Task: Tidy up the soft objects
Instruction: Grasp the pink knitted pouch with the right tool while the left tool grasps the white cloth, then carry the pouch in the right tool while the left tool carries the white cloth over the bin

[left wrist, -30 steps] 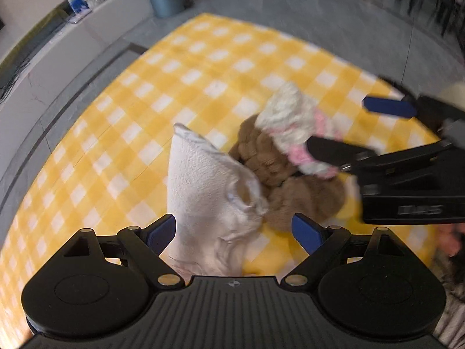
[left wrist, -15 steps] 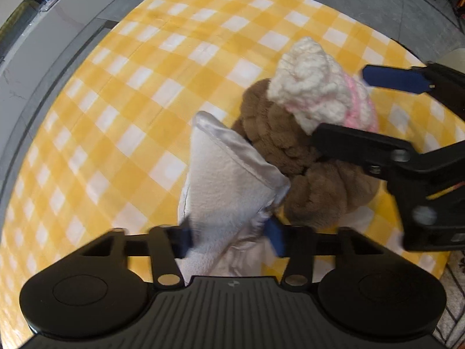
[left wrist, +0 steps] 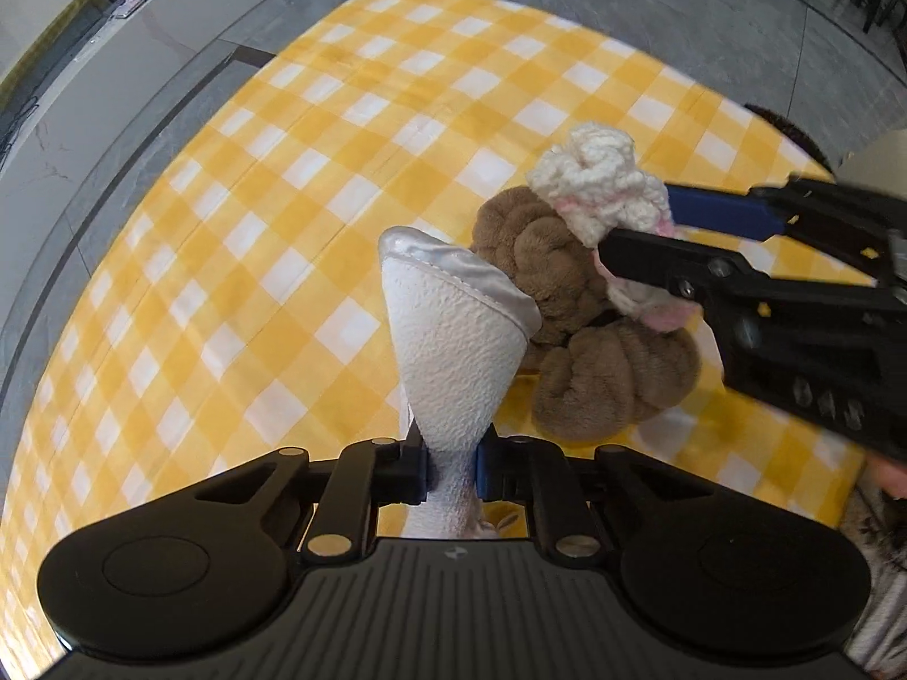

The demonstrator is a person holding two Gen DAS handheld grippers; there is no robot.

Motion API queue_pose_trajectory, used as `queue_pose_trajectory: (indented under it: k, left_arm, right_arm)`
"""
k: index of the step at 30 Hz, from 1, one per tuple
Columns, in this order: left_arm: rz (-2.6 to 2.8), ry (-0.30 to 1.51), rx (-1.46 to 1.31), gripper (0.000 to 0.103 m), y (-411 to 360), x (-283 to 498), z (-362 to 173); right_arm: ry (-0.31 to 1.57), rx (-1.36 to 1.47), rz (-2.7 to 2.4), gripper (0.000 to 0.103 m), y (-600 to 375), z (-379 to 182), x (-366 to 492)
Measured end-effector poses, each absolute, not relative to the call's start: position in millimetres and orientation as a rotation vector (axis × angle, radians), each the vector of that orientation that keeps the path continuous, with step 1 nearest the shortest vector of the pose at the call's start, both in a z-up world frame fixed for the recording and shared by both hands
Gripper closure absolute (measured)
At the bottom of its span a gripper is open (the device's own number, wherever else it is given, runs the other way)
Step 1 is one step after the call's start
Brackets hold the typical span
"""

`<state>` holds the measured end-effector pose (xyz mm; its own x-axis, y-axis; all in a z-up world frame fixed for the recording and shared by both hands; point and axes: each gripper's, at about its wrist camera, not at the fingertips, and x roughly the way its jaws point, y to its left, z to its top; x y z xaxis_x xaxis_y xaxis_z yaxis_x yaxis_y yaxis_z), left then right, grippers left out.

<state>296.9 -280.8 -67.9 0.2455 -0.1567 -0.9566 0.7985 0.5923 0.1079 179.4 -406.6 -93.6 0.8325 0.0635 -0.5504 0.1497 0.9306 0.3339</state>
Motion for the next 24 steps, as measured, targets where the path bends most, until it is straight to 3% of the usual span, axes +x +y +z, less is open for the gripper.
queue_pose_trajectory:
  k: [1, 2, 13, 24]
  left_arm:
    - [-0.733, 1.14, 0.672, 0.087, -280.3, 294.5, -63.1]
    - [-0.737, 1.132, 0.661, 0.087, -279.7, 292.1, -58.1]
    - [-0.694, 1.035, 0.501, 0.088, -250.1, 253.6, 18.8]
    - [-0.554, 0.808, 0.316, 0.088, -121.8, 166.5, 114.2]
  right_arm:
    - [0.583, 0.423, -0.048, 0.065, -412.3, -94.4, 177.1]
    - [0.571, 0.448, -0.04, 0.081, -416.0, -93.9, 174.6]
    - [0.454, 0.467, -0.092, 0.081, -425.0, -73.1, 142.4]
    - [0.342, 0.429, -0.017, 0.081, -394.6, -32.3, 105.3]
